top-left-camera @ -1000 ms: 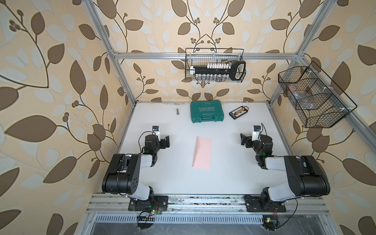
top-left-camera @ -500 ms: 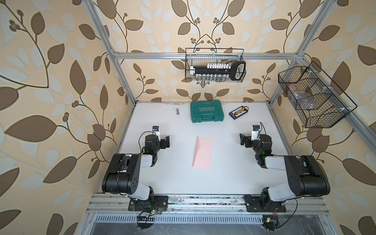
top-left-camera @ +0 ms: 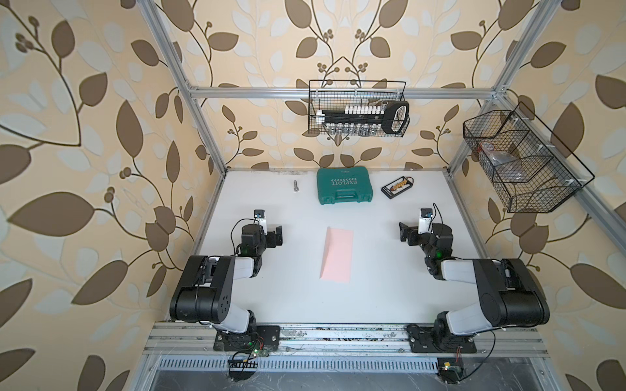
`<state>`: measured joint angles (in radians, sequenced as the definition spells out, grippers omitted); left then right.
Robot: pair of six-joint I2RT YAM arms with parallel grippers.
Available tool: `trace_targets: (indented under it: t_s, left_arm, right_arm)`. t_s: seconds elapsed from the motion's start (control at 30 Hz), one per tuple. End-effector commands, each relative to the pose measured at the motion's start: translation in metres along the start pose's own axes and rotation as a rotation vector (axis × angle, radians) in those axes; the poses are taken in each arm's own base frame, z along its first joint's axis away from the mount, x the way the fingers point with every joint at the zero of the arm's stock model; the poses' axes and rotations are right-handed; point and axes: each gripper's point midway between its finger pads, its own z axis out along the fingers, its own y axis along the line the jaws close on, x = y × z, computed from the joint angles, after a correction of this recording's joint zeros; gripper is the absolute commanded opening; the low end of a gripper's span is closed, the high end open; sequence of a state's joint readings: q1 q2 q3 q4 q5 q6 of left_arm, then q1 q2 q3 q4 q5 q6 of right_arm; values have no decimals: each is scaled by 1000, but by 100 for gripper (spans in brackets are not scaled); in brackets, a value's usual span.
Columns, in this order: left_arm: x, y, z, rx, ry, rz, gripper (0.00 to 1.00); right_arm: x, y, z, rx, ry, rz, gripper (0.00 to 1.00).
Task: Fold the letter paper in half and place it into the envelope
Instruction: Reset both arms
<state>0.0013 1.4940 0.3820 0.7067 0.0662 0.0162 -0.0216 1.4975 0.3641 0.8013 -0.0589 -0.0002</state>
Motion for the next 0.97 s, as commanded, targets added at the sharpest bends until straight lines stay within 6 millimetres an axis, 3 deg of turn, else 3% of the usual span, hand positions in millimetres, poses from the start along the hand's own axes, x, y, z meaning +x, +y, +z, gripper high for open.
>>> trace_targets:
  t_s: [0.0,0.57,0.93]
  left_arm:
    - [-10,5,1,-26,-24,-12,99]
    - [-7,5,8,-22,6,-17,99]
    - [-10,5,2,-22,-19,-14,99]
  right_arm:
    - [-4,0,4,3,0,-6,98]
    - [-3,1,4,6,3,-11,98]
    - [-3,1,6,5,7,-11,98]
